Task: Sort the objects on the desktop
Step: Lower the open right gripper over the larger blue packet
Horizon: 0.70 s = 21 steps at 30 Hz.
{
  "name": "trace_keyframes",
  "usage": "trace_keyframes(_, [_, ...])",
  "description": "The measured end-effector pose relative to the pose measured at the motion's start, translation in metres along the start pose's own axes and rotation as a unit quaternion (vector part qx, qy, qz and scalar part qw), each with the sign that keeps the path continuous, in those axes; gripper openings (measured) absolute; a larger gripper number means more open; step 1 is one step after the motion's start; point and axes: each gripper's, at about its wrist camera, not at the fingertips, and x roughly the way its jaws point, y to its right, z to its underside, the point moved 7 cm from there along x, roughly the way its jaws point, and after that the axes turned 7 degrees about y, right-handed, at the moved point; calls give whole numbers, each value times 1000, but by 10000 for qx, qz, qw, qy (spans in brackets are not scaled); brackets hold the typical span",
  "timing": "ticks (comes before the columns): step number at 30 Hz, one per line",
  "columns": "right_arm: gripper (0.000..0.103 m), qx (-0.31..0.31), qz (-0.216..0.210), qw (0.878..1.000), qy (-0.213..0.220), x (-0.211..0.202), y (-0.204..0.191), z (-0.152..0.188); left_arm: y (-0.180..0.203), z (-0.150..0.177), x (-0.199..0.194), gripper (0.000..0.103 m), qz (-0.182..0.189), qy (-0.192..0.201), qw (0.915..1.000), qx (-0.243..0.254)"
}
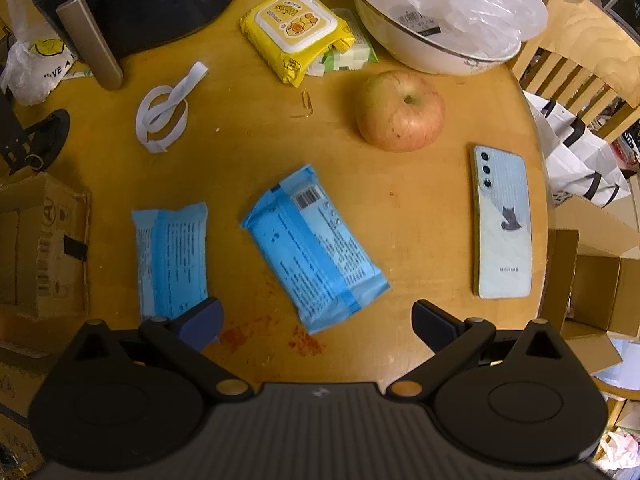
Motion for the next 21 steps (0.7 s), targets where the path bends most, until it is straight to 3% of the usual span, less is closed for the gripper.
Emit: trace_keyframes(21, [103,25,-108,9999,-21,22,0,-32,1,0,1,103,-9,-38,10000,-25])
